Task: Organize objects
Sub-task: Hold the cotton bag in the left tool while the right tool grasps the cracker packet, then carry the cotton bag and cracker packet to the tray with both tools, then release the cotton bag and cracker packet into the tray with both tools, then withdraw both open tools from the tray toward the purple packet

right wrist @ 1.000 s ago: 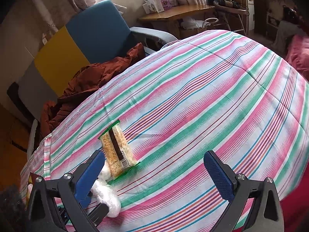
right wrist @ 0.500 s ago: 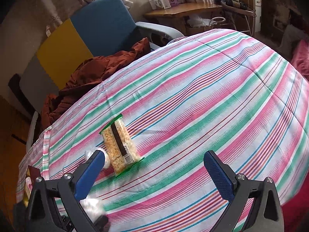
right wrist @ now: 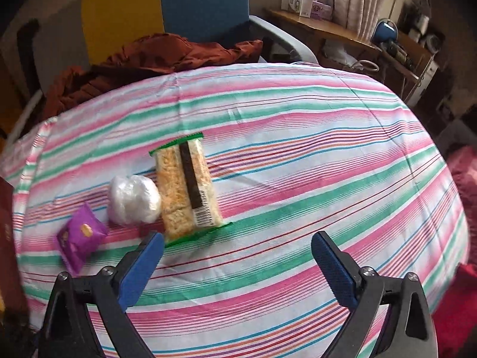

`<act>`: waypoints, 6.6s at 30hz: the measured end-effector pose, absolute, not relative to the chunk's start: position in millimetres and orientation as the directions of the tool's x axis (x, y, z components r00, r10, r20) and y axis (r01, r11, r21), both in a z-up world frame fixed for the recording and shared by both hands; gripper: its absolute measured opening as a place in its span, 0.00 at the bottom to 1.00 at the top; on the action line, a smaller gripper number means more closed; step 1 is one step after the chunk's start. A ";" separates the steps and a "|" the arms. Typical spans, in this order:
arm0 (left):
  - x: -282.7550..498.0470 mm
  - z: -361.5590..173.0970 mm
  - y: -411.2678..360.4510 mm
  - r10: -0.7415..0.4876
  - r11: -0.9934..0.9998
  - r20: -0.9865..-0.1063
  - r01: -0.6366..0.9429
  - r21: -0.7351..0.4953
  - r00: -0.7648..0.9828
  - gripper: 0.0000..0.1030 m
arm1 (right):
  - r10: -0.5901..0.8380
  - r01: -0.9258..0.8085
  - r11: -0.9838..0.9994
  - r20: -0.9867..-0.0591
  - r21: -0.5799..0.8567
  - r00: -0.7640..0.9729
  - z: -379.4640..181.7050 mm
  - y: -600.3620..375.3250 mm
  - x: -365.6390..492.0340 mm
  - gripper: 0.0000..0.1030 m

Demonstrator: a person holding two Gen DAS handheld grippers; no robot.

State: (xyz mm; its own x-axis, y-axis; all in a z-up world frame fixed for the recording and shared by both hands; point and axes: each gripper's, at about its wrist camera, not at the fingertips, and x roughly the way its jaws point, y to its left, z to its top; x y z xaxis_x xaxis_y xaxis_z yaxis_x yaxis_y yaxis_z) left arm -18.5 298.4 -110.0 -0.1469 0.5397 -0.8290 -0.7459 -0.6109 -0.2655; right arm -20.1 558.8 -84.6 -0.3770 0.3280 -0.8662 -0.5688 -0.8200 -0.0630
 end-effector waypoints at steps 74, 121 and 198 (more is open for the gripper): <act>-14.1 -16.9 247.5 0.527 -0.722 -0.723 -0.684 -0.104 -0.446 0.34 | 0.141 -0.407 -0.897 -0.764 0.170 -0.630 -61.7 550.3 -57.6 0.41; -117.6 -19.0 20.2 0.374 -0.925 -0.706 -0.188 -0.331 -0.601 0.36 | -0.356 0.167 -0.932 -0.733 0.320 -0.580 -30.5 235.5 -82.1 0.44; -28.0 -4.1 142.1 0.393 -0.850 -0.713 -0.525 -0.040 -0.581 0.61 | 0.072 -0.339 -0.915 -0.736 0.220 -0.673 -24.3 475.6 -41.8 0.92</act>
